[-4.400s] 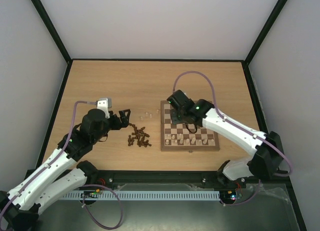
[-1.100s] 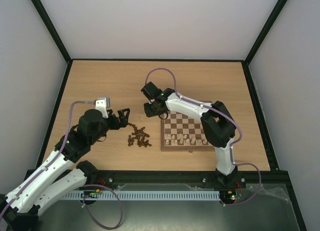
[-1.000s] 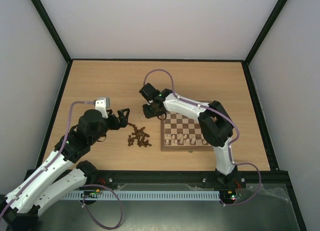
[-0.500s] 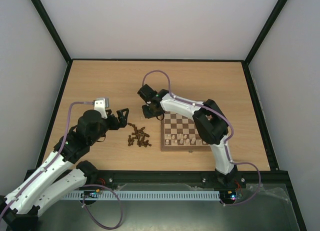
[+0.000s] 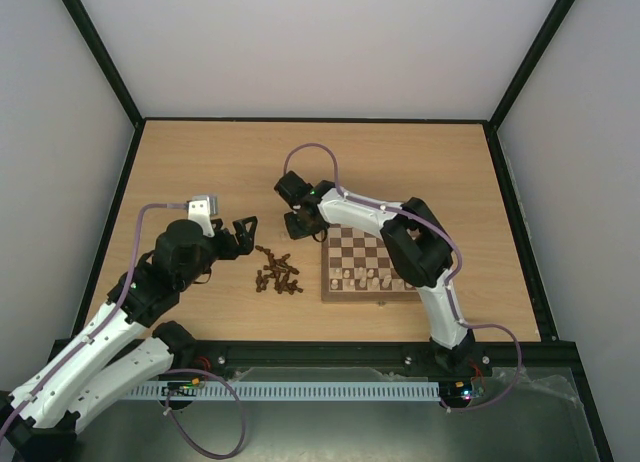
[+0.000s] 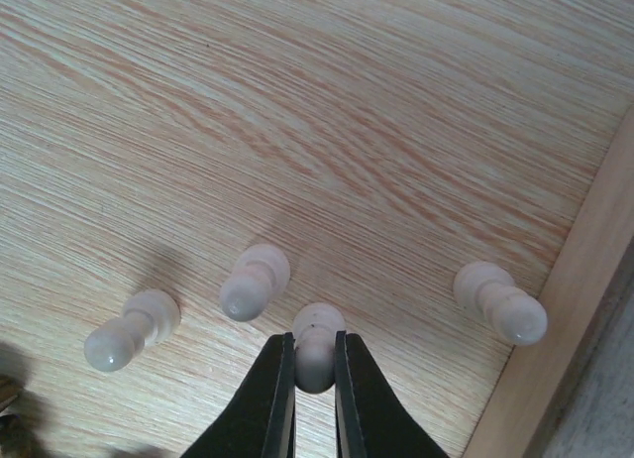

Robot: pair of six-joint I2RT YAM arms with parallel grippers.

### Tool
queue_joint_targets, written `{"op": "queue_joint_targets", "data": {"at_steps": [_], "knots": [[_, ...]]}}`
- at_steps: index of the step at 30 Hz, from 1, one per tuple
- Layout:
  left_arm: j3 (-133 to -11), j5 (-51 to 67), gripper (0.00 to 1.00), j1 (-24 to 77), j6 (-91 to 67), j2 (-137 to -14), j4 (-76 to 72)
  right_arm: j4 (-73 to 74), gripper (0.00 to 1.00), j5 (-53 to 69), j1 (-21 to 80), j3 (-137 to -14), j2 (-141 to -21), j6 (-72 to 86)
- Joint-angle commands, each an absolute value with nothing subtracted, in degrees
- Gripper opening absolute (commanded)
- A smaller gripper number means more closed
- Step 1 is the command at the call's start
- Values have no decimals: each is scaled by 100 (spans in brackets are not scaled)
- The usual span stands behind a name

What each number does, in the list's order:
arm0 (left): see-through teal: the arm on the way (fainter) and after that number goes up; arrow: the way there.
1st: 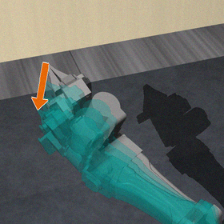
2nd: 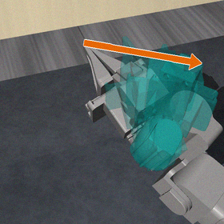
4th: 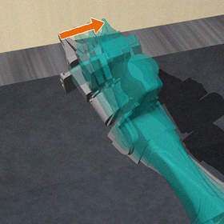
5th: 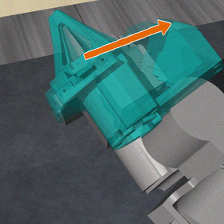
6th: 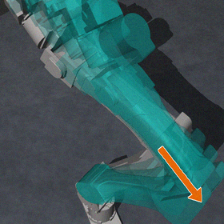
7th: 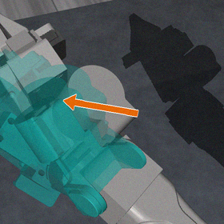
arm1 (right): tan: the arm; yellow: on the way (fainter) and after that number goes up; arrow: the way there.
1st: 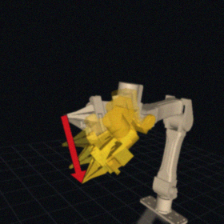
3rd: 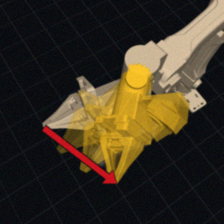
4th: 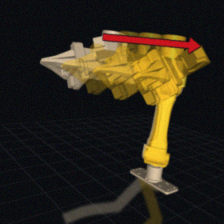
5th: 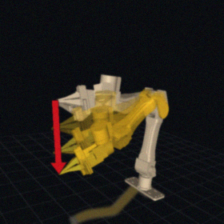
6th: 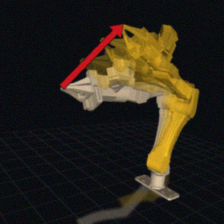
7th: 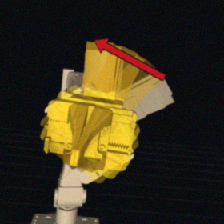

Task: Set up the chess pieces on the board
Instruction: Pick up the chess piece at the center of the board, then place the chess piece on the chessboard.

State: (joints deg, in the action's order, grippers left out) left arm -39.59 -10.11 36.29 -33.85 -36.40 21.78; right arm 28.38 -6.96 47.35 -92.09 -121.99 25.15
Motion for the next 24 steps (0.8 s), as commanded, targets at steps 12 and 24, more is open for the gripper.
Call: {"op": "queue_joint_targets", "data": {"at_steps": [12, 24], "knots": [[-3982, -870, 99, 3595, -3348, -3748, 2028, 3450, 5, -1237, 4772, -8117, -10083, 2696], [-3843, -518, 100, 3595, -3324, -3959, 1674, 4146, 5, -1717, 4324, -5694, -7515, 3589]]}}
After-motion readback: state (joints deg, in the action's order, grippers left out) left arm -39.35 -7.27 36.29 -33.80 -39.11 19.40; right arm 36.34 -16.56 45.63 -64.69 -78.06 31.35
